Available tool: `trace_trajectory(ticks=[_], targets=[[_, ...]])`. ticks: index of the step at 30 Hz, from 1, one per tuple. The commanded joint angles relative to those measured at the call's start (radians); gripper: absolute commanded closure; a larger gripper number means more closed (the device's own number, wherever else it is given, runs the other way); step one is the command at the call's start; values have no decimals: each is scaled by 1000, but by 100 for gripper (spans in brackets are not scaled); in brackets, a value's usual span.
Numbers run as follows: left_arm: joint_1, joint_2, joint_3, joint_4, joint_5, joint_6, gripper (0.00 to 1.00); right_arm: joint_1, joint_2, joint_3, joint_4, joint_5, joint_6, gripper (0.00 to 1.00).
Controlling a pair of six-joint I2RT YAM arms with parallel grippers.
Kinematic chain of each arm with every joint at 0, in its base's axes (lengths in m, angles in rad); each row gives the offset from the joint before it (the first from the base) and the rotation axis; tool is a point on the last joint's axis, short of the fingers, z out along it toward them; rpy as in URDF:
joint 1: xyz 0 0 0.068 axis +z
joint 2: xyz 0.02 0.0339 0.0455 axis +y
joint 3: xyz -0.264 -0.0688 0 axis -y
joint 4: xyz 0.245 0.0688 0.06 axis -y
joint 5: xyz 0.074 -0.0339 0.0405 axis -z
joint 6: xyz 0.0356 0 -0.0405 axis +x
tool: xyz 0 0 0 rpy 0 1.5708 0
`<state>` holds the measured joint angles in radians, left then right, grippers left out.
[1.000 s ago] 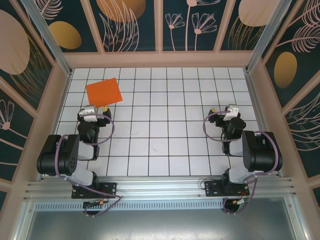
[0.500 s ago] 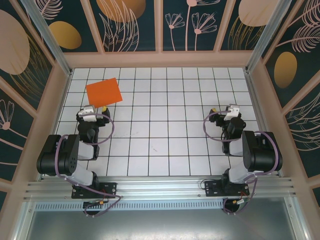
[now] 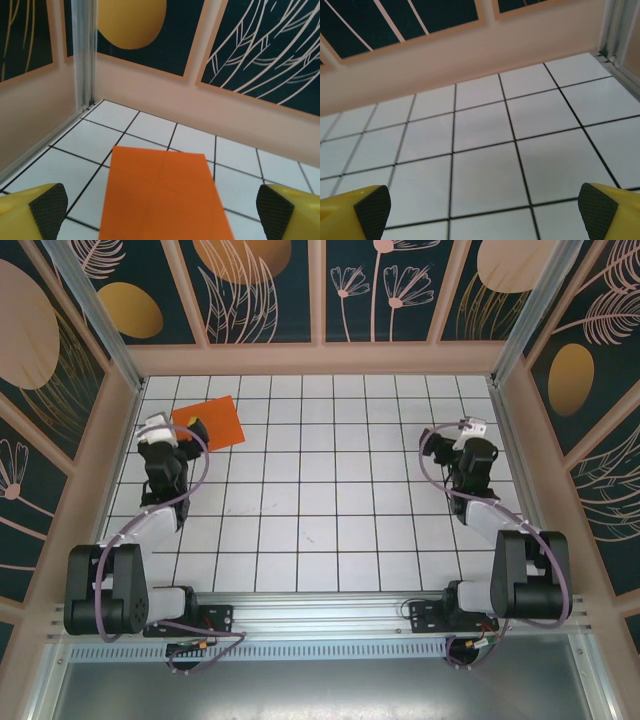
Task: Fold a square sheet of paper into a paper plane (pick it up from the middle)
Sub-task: Move the square sheet of paper to the center of the table.
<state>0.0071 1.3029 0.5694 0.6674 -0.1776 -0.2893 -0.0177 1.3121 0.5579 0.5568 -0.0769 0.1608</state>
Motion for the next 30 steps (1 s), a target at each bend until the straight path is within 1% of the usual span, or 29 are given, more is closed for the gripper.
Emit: trace_trajectory(ticks=[1,3,6,7,9,12,14,16,19,23,30], targets=[[4,60,108,-374,196,-120,1,-10,-50,77,-403,-154,261,1],[4,123,159,-406,313,-127,2,-16,-47,91,-424,-296,301,1],[4,248,284,-514,349,-128,3,-9,-50,75,-369,-482,355,1],[4,299,342,-563,350,-127,3,2,-54,76,-362,-515,361,1],[4,398,465,-658,338,-130,5,26,-54,97,-395,-511,344,1],[4,549,604,-719,326,-148,5,75,-41,137,-454,-499,304,1],[4,631,684,-735,356,-157,6,110,-29,154,-473,-476,298,1],[4,727,795,-794,379,-159,9,146,-11,167,-483,-459,300,1],[4,818,908,-866,368,-175,9,185,21,191,-499,-450,305,1],[2,884,959,-908,412,-192,10,215,62,214,-509,-436,310,1],[-15,856,823,-892,472,-202,10,227,102,250,-551,-425,315,1]])
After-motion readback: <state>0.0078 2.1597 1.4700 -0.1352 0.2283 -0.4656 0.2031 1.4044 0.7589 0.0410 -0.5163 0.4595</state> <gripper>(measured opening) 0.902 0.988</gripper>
